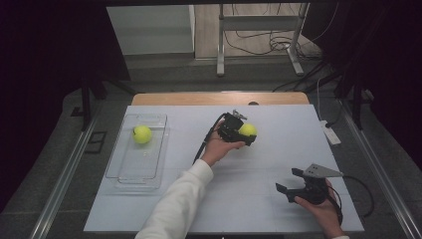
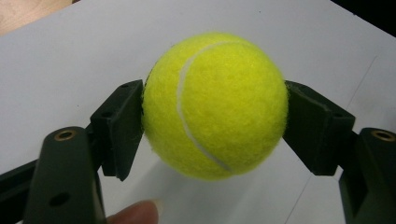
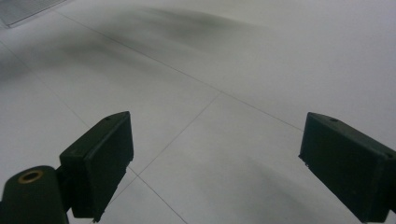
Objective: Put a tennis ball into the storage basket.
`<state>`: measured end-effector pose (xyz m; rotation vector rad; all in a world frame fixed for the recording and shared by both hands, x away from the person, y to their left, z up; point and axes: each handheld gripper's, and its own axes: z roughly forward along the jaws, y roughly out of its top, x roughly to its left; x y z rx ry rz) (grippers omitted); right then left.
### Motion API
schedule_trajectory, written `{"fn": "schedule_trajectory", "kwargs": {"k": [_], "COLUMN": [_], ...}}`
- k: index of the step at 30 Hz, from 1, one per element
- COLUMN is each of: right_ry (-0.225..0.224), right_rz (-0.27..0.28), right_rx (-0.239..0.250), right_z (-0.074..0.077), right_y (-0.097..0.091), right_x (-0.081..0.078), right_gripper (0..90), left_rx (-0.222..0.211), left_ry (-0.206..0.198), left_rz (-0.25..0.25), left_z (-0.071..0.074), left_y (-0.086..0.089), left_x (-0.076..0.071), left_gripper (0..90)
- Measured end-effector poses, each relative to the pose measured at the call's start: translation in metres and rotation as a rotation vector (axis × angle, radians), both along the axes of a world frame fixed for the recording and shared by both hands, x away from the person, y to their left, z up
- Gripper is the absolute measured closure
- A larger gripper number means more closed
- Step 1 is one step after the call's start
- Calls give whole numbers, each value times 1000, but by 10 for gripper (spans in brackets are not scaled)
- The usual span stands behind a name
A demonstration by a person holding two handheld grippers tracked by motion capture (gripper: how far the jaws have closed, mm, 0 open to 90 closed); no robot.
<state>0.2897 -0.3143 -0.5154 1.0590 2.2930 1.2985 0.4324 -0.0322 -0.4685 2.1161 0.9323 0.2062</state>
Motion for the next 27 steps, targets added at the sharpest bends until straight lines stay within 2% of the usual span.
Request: {"fn": "schedule_trajectory", "kwargs": {"k": [17, 27], "right_ry": [-2, -2], "right_rz": [-3, -3], "right_rx": [2, 0], "right_z": [0, 1], "right_y": [0, -1], "right_x": [0, 0], "right_gripper": [102, 102], "left_rx": [-23, -41], "left_ry": [-37, -47], "left_rz": [-9, -3], "left_z": [14, 16], "left_y": [9, 18], "left_x": [-12, -20], "left_gripper": [267, 267]}}
